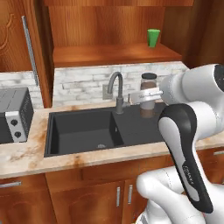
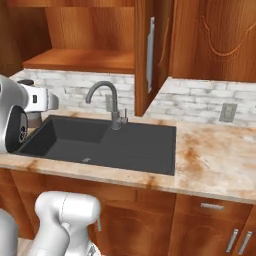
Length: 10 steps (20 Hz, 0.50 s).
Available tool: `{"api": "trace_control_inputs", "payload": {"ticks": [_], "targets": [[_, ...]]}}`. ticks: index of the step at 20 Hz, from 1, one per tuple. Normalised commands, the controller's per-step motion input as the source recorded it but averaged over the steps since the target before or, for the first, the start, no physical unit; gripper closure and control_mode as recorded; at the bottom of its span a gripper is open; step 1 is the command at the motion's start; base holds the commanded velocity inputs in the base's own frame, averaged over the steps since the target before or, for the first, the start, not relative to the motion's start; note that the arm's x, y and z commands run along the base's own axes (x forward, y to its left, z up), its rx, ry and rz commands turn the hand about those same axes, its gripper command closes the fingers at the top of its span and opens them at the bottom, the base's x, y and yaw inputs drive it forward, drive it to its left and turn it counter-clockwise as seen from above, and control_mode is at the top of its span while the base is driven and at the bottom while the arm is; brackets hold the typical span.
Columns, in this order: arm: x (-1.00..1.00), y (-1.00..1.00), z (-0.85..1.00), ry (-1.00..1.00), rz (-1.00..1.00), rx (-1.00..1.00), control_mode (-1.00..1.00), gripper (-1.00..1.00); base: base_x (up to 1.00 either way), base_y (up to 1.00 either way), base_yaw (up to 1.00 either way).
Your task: Take the cinnamon bottle from the cabinet and place it on the dining table, next to the plate with the cupcake. Then take the chocolate from the dining counter and place it on the cupcake plate.
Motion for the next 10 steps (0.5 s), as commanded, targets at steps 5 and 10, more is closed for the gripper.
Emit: {"api": "trace_control_inputs", "payload": {"ticks": [5,10], "targets": [[0.0,0.0,0.0,0.0,0.0,0.0,1.0,1.0,-0.95,0.0,0.33],[0.0,0.0,0.0,0.0,0.0,0.0,1.0,1.0,-0.7,0.0,0.66]]}}
